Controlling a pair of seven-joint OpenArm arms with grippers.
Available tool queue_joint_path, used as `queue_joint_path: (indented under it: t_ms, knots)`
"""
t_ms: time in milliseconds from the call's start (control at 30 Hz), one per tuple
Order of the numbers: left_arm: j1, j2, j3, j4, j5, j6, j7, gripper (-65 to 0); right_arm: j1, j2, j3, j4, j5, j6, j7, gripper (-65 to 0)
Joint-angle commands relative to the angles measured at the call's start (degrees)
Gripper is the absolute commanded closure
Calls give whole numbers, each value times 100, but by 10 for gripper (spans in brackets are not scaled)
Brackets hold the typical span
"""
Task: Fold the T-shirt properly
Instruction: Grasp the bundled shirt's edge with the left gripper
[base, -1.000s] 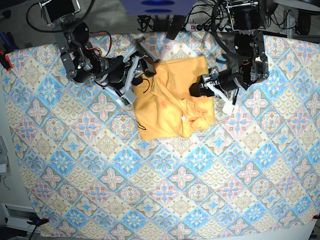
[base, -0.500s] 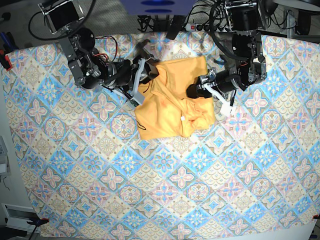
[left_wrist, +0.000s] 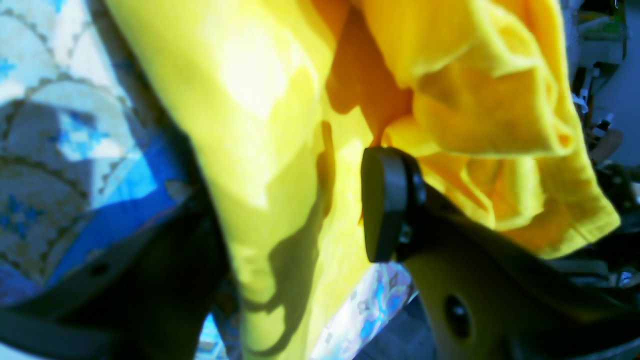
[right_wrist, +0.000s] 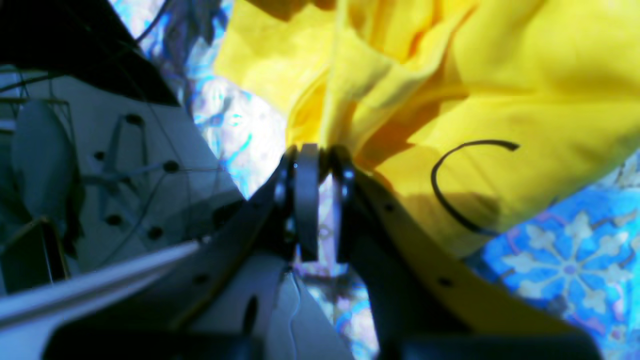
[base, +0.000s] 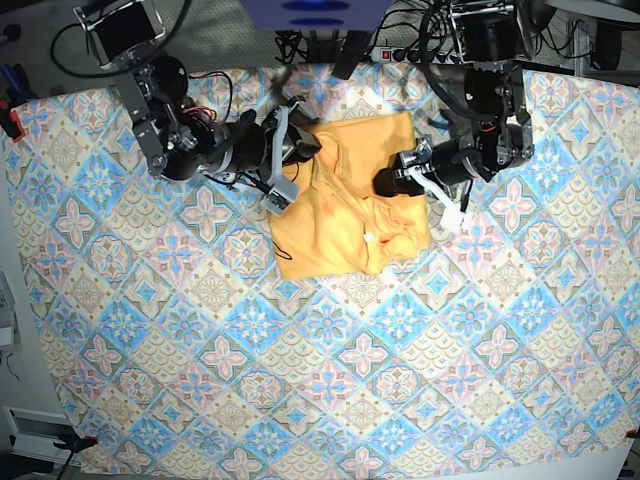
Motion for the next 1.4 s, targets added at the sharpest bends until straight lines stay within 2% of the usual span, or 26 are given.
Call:
queue_joint_path:
  t_ms: [0,200,333,400,467,600,800,900,967,1133,1367]
  knots:
    - [-66,-20,-7,84,-114,-53,-67,-290,28,150,-14,152,82,24,30,-46]
    - [-75,-20,-7,58,-105,-53,-76,-290,28,334,-383,478,82,-38,-58,-44]
    - [-75,-20,-7,67,-105,-53,-76,-295,46,334,-401,478,64,-380,-110,-38]
    - [-75,-38,81,93,-123,-71,-23,-297,37,334,-392,442,47,-679,101,-62]
    - [-48,-117,441,198,-132,-79,-14,-299,55,334,-278,425,-68,-794,241,-97]
    - [66,-486,969,471,-140,-62,-58,-326,19,343,-31,407,-472,-802,276,-161]
    - [224,-811,626,480,-140,-62,-14,-519,-104,334,171,302,-964,-802,276,-184]
    - [321,-934,608,629,-149,-71,-32,-577,-139,325,329,302,-1079,-802,276,-184]
    - [523,-952,608,893,-219,-79,-14,-586,-139,325,390,302,-1105,-802,276,-184]
    - [672,-873,758,1315,-1055,-71,241,-586,-130,325,417,161,-1105,-802,285,-184]
    - [672,-802,1338,1332,-1125,-71,267,-585,-130,325,417,100,-1105,-802,294,-184]
